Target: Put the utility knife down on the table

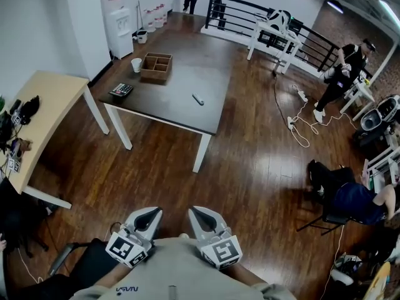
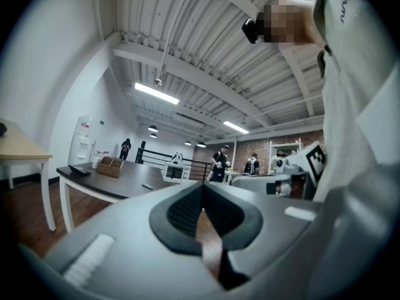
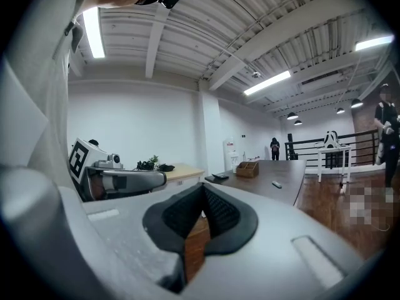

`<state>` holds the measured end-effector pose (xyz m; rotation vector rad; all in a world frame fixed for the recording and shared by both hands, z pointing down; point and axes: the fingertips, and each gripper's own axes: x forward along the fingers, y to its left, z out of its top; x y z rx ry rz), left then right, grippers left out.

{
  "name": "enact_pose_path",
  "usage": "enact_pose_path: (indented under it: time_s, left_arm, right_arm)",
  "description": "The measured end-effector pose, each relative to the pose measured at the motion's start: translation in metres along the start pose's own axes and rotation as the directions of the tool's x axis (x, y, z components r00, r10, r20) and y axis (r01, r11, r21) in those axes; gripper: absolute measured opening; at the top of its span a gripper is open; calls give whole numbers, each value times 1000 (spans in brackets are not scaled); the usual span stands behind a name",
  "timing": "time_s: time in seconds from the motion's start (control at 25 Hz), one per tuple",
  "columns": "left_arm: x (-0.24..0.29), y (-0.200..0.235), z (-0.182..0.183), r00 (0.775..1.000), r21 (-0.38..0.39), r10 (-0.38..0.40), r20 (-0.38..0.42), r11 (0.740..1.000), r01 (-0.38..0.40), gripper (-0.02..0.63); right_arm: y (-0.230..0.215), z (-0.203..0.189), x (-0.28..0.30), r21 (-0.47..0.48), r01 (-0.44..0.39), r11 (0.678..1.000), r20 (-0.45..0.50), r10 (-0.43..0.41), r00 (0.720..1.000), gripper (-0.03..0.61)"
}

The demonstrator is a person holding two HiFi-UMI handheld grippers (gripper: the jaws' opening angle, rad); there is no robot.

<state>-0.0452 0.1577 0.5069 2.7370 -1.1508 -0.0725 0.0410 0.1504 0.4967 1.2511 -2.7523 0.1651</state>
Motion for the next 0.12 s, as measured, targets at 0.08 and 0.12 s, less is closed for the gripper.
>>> enact_pose_path:
  time_s: [0.08, 0.12]
  left_arm:
    - [-1, 2, 0, 1000, -2, 5, 3, 1000, -5, 2]
    - [-1, 3, 0, 1000, -3, 7, 4, 1000, -7, 2]
  right_arm:
    - [1, 2, 3, 1, -1, 1000, 2, 1, 1000, -2]
    - [1, 3, 4, 1, -1, 1000, 3, 1, 1000, -2]
